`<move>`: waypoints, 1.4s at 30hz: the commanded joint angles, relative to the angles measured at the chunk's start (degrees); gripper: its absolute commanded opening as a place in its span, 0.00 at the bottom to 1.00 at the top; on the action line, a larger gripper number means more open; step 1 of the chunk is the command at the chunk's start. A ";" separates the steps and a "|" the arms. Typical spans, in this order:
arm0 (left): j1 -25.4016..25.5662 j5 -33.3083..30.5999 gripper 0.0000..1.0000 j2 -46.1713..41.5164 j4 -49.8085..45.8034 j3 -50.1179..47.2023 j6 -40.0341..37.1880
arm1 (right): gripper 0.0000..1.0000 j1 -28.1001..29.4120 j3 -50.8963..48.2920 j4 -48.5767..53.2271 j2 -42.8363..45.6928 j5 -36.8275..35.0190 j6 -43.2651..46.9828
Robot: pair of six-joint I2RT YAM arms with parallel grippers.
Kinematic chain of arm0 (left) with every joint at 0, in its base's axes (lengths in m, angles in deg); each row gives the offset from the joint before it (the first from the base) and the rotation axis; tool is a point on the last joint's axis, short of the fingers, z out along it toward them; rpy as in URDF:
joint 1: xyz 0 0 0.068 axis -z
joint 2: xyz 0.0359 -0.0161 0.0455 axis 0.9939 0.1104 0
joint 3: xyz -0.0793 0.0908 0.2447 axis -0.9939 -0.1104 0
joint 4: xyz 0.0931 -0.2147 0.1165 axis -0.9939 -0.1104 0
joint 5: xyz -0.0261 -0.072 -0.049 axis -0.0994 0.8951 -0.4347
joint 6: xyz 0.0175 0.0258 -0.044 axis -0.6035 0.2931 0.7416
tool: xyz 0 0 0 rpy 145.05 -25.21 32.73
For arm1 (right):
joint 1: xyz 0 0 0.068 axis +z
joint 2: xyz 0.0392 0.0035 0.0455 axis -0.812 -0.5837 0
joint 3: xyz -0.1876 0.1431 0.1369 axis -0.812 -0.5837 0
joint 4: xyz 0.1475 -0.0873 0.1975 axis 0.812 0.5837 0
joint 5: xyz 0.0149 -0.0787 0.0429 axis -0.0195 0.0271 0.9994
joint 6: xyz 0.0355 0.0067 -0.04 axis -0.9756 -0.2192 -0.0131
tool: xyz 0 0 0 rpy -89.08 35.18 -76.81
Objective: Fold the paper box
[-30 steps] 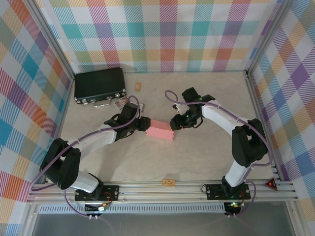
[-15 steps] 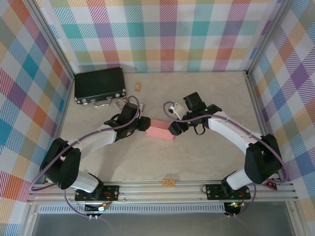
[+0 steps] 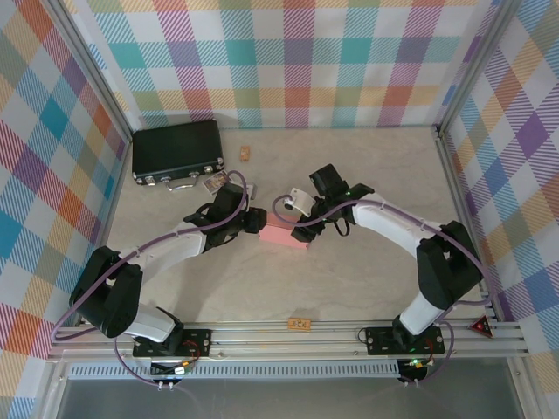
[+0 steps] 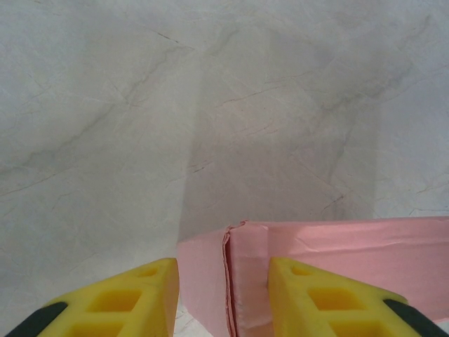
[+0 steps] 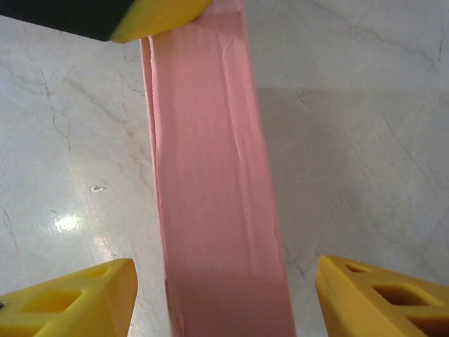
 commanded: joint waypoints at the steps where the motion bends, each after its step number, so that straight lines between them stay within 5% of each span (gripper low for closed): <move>1: -0.06 -0.84 0.38 0.43 -5.88 -2.25 -0.08 | 0.69 0.51 2.73 0.03 -1.89 0.28 3.88; 10: -0.09 -0.66 0.38 1.08 -5.97 -1.85 -0.17 | 0.64 1.73 4.86 3.85 -6.47 0.45 6.04; 18: -0.10 -0.84 0.38 0.42 -6.20 -1.42 -0.15 | 0.50 2.72 4.56 2.50 -6.81 -2.40 7.01; 28: -0.11 -4.60 0.43 -8.07 -6.42 -2.04 -0.66 | 0.39 3.37 3.17 -1.35 -5.38 -7.67 7.62; 42: -0.23 -16.10 0.44 -18.54 -8.93 -5.79 -0.49 | 0.39 3.43 -2.32 -18.40 -3.98 -26.94 14.26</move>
